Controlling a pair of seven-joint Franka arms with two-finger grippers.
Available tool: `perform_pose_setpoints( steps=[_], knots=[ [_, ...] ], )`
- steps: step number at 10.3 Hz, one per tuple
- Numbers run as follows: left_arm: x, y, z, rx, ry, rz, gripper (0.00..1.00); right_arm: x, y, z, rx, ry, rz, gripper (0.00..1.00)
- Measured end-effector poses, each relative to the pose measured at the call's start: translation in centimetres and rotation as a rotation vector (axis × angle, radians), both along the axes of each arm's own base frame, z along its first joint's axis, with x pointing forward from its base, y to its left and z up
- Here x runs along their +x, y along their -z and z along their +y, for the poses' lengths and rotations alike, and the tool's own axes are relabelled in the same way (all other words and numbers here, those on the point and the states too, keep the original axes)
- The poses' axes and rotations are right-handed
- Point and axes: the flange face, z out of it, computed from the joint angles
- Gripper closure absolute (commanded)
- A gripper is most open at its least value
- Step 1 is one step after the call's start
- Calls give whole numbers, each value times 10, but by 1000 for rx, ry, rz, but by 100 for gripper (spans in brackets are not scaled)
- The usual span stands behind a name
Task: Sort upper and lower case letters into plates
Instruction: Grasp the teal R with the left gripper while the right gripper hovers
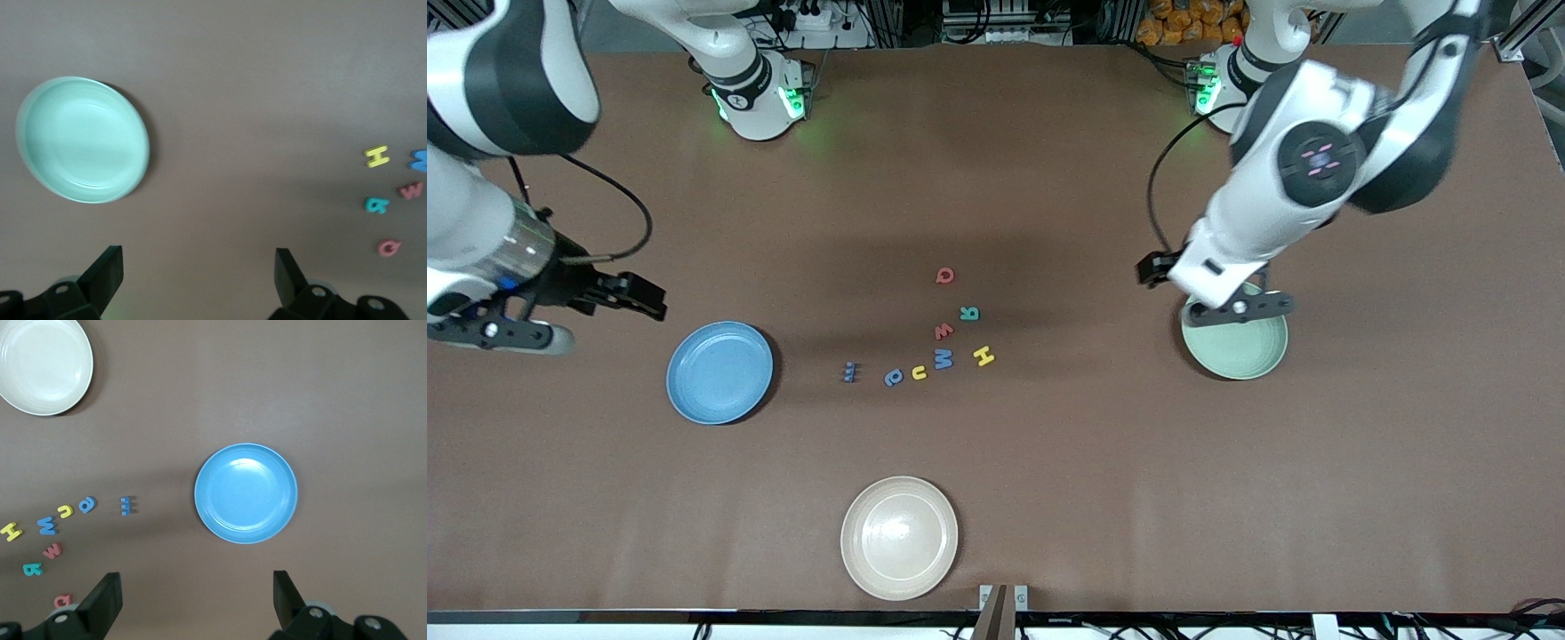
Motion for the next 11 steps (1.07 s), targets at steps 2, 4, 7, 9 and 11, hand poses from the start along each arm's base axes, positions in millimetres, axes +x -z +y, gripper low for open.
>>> perform_pose_setpoints(
  steps=[2, 4, 7, 9, 11],
  knots=[
    [-4, 42, -56, 37, -5, -6, 0, 16, 29, 8, 3, -9, -11, 0],
    [-20, 87, -113, 28, -16, -34, 0, 29, 68, 34, 3, -5, 0, 0],
    [-36, 150, -174, -47, 24, -87, 0, 44, 155, 69, 0, -29, 37, 0],
    [-56, 186, -221, -44, 146, -172, 0, 46, 209, 87, 5, -40, 18, 0],
    [-76, 213, -258, -28, 229, -209, 0, 42, 236, 99, 1, -24, 41, 0]
  ],
)
